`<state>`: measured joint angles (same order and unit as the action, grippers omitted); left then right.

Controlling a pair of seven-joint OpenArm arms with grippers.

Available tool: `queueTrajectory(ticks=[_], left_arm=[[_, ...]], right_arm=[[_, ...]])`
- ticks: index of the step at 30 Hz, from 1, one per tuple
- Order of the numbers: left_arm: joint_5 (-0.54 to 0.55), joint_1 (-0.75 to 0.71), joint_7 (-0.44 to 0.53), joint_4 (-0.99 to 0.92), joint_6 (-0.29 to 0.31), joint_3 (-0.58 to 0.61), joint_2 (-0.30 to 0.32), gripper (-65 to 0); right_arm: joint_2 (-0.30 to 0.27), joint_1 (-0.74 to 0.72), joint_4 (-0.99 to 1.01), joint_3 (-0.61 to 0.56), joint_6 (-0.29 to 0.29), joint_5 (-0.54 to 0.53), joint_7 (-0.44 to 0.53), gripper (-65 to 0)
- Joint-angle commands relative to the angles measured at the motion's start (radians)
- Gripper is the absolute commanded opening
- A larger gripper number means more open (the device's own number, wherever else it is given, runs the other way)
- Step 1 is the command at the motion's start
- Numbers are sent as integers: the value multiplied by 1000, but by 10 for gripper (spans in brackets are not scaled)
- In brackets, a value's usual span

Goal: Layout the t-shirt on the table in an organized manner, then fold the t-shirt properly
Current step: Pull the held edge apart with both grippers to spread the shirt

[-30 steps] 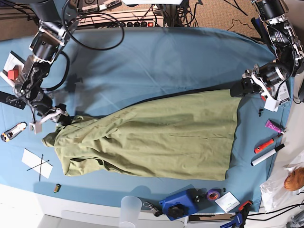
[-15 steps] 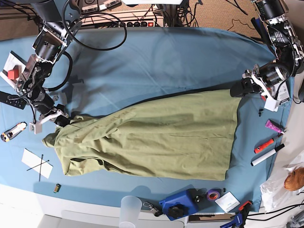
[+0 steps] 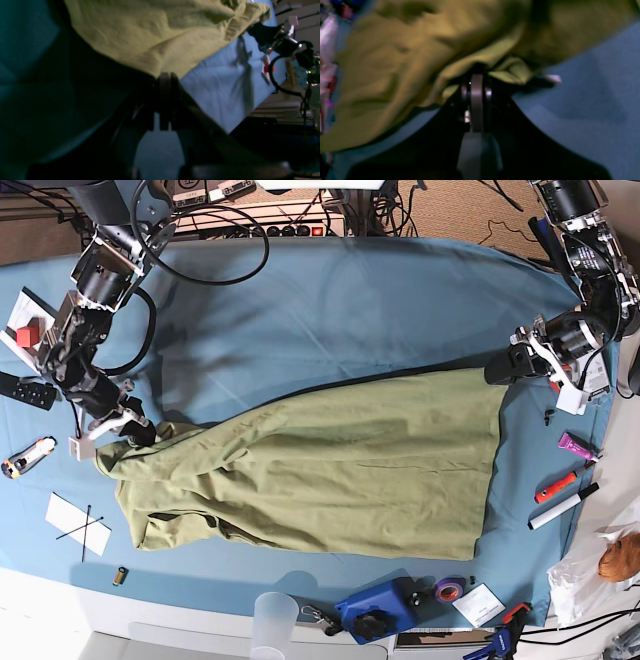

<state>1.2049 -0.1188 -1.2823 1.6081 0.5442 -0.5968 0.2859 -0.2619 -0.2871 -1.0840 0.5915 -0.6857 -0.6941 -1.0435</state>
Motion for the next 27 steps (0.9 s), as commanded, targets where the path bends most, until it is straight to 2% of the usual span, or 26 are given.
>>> queueTrajectory(ticks=[1,9,12,17,24,27], left_arm=[[30,11,18,17,7,-3,16,-650],[32,2,-11,18,7,-3,16,-650],[72,-13,-27,18,8,-3,16,-650],[106,-69,-37,33,8,-4,16,-650],[112,-142,-37,127,8,-10,16,-650],[112,-162,-37,188,8,-43,17,-650]], right_arm=[[-21,-6,-43,16,-12,-45,3,-650],[-20,153,-286,121,-12,-74,-19,-650],[-20,222,-357,139,-12,-84,-24,-650],[-20,344,-472,160,-12,-175,-24,-650],[-20,482,-627,204,-12,-195,-47,-650],[-19,539,-672,237,-12,-243,-69,-650]])
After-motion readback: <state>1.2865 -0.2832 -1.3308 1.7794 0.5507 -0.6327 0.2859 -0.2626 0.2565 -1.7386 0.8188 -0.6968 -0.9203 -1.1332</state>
